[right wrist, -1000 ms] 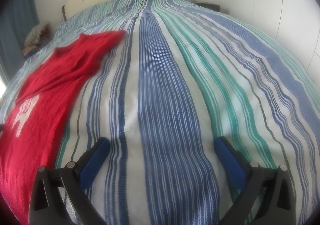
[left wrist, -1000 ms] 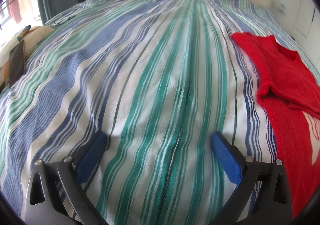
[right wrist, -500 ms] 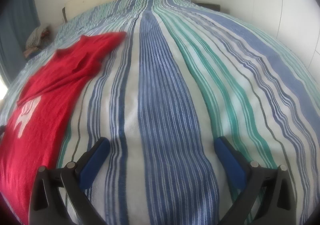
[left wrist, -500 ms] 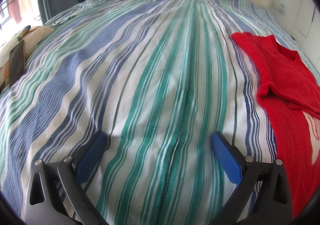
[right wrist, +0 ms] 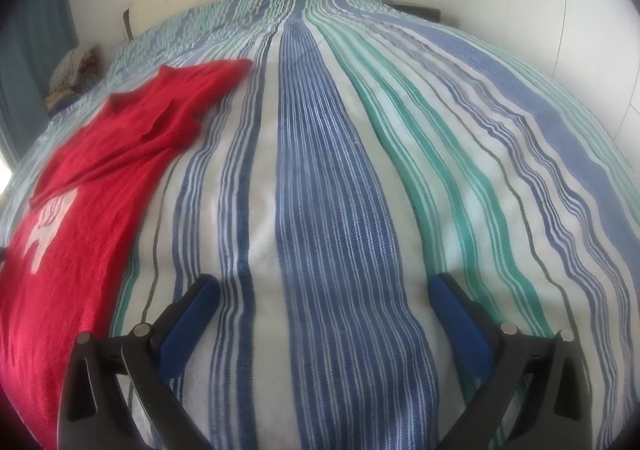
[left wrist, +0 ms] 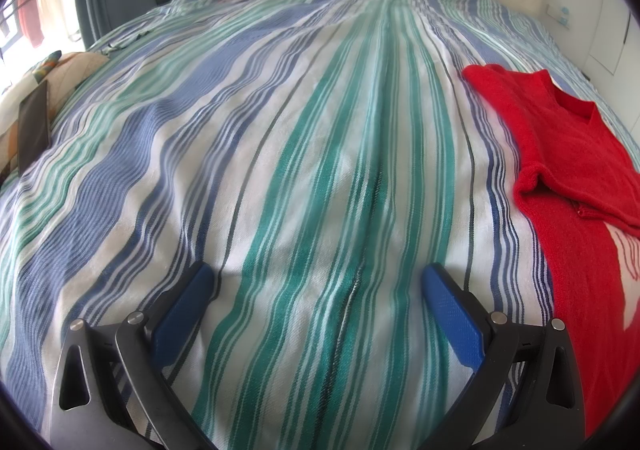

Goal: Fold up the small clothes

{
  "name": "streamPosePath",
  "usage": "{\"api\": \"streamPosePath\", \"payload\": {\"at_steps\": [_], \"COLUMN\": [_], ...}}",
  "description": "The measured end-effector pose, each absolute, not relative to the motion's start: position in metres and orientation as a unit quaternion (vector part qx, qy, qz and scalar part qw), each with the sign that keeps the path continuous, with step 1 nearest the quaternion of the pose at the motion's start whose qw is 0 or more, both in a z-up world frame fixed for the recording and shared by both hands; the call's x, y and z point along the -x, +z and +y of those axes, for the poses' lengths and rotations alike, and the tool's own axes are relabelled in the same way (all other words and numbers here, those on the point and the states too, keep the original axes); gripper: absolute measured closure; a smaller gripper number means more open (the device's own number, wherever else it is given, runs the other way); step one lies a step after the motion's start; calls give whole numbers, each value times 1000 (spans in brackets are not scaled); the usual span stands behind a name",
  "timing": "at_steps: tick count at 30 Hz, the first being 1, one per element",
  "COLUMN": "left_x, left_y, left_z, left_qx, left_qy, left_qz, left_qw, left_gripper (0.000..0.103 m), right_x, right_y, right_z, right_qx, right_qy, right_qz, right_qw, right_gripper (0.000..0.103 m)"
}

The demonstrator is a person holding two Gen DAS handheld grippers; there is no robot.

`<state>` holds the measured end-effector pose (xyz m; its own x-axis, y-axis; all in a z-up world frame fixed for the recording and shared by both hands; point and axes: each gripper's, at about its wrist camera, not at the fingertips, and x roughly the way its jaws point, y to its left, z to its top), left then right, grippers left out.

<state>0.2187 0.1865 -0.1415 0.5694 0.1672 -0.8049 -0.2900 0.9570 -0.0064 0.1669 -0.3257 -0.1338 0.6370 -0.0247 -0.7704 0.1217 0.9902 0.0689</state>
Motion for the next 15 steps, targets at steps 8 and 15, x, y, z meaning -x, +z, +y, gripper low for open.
{"api": "streamPosePath", "payload": {"at_steps": [8, 15], "left_x": [-219, -219], "left_y": [-142, -142], "left_z": [187, 187], "left_qx": [69, 69], "left_qy": [129, 130], "left_qz": [446, 446], "left_qw": [883, 883], "left_gripper": [0, 0], "right_x": [-168, -166], "right_y": [-134, -133], "right_z": [-325, -326], "right_qx": [-54, -61], "right_qy": [-42, -38], "right_qz": [427, 424], "right_qw": [902, 903], "right_gripper": [0, 0]}}
